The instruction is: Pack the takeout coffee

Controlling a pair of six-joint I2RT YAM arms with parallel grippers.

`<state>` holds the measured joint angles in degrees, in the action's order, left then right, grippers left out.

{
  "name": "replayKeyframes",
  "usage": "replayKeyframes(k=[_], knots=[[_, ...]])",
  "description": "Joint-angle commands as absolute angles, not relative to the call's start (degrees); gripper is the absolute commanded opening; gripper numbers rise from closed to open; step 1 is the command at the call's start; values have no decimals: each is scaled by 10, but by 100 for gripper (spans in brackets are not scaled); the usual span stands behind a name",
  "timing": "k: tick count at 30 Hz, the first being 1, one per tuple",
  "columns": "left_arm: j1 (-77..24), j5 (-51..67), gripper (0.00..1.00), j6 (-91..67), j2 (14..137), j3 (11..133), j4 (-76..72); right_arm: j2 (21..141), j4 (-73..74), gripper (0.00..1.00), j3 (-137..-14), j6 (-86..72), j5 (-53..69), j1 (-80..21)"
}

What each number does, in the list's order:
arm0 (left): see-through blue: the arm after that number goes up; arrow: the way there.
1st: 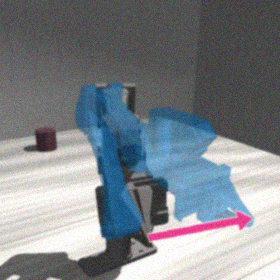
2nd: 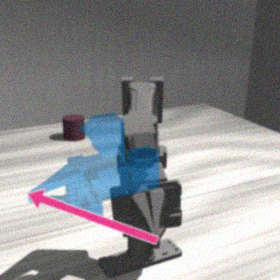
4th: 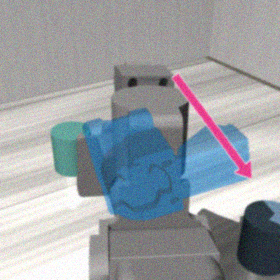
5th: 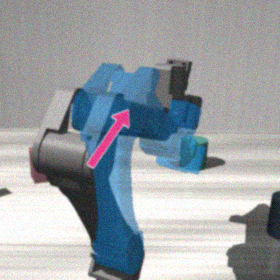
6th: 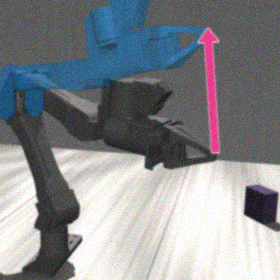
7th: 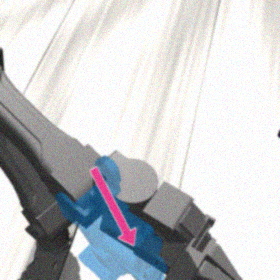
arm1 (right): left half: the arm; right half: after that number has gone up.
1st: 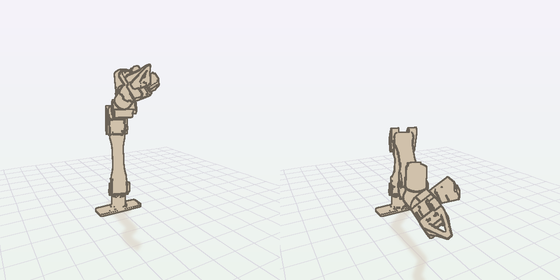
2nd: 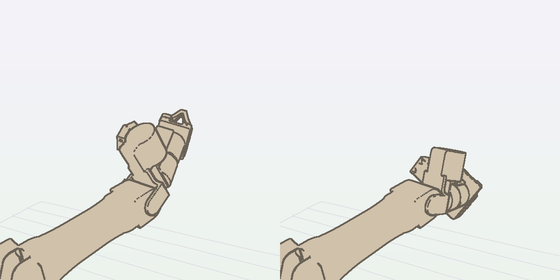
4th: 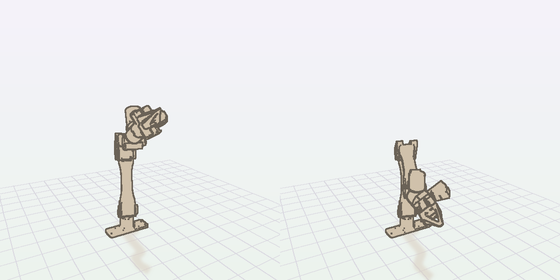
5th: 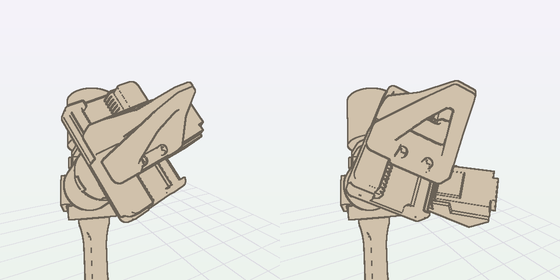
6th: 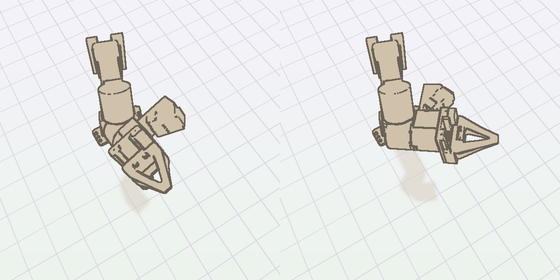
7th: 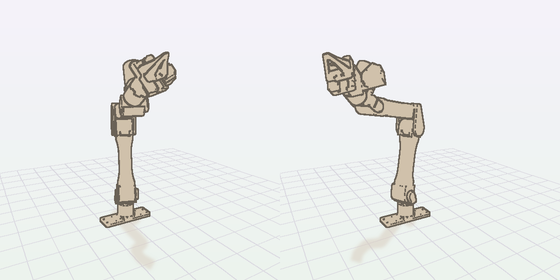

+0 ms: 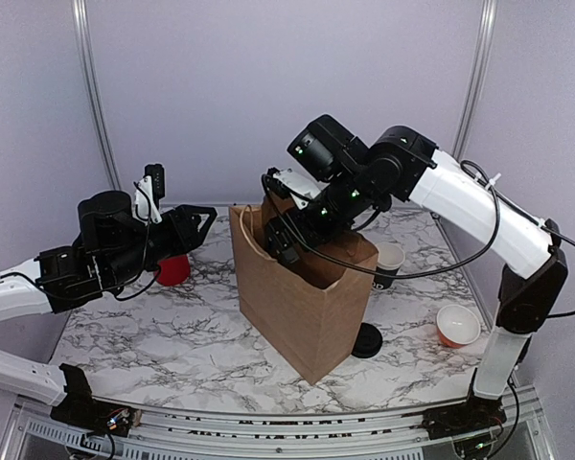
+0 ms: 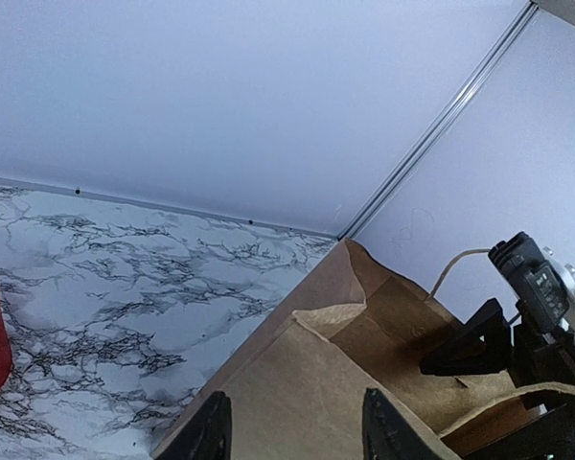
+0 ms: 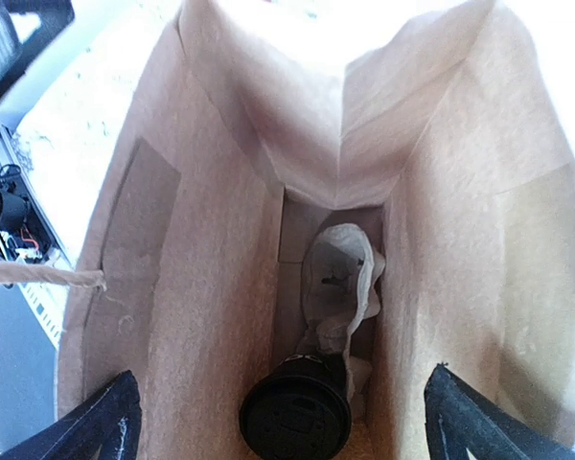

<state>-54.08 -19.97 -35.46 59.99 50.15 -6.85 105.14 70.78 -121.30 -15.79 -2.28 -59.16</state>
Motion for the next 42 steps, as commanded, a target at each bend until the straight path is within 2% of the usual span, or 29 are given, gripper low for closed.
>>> replayKeyframes(k=[1, 19, 28, 37, 42], knots=[[-538, -215, 46, -341, 600, 523, -48, 1031, 695, 100, -1248, -147, -41, -584], [-538, -244, 46, -328, 592, 553, -3, 993, 585, 100, -1256, -120, -37, -576], [-518, -280, 47, -317, 579, 587, 61, 953, 443, 100, -1237, -89, -30, -573], [-433, -262, 50, -330, 567, 630, 158, 860, 327, 100, -1130, -101, -45, -518], [-332, -187, 52, -349, 589, 653, 198, 799, 293, 100, -1046, -127, -33, -470]])
